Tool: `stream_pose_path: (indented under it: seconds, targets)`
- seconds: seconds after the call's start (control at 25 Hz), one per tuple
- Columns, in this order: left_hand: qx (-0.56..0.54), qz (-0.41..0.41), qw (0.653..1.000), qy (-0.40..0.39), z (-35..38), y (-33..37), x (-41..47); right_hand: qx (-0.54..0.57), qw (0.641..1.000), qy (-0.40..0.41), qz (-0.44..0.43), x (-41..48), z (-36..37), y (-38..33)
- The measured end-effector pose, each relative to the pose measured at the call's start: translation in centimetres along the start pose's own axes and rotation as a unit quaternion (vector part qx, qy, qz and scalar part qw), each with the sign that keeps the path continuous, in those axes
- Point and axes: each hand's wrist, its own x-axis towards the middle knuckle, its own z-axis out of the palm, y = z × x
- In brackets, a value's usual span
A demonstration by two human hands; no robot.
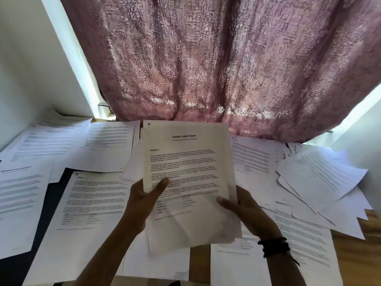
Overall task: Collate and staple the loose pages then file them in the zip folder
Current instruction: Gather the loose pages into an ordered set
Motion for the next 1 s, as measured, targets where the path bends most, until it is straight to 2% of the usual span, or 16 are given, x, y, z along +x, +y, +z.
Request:
stream_pose_path:
  seconds: [0.08, 0.2, 0.44, 0.6, 0.8, 0.92, 1.0]
  targets:
    - [0.009, 0.038, 0.999, 0.001, 1.0, 0.5, 0.3, -0.042, 0.997, 0.045, -0.036, 0.9, 0.6, 0.1]
    - [0.029, 0.077, 0.996, 0.02, 1.9, 0.2, 0.7, -0.026, 0.994, 0.079, -0.066, 1.1, 1.5, 1.1]
    - [0.081, 0.089, 0.991, 0.052, 2.5, -1.3, 0.9, -0.031, 0.982, 0.155, -0.102, 1.1, 2.1, 3.0]
    - [0.082, 0.064, 0.994, 0.03, 2.4, -2.3, 1.0, -0.118, 0.976, 0.149, -0.103, 1.4, 2.0, 4.4]
    - [0.164, 0.07, 0.984, 0.0, 2.1, -2.4, 0.9, -0.114, 0.975, 0.163, -0.094, 1.7, 1.8, 5.1]
    - [0.177, 0.084, 0.981, -0.001, 1.7, -0.8, 1.6, -0.135, 0.975, 0.158, -0.078, 1.9, 0.7, 3.6]
    - [0.152, 0.077, 0.985, 0.009, 1.4, 0.0, 1.9, -0.09, 0.97, 0.224, -0.035, 2.3, -1.1, 3.2]
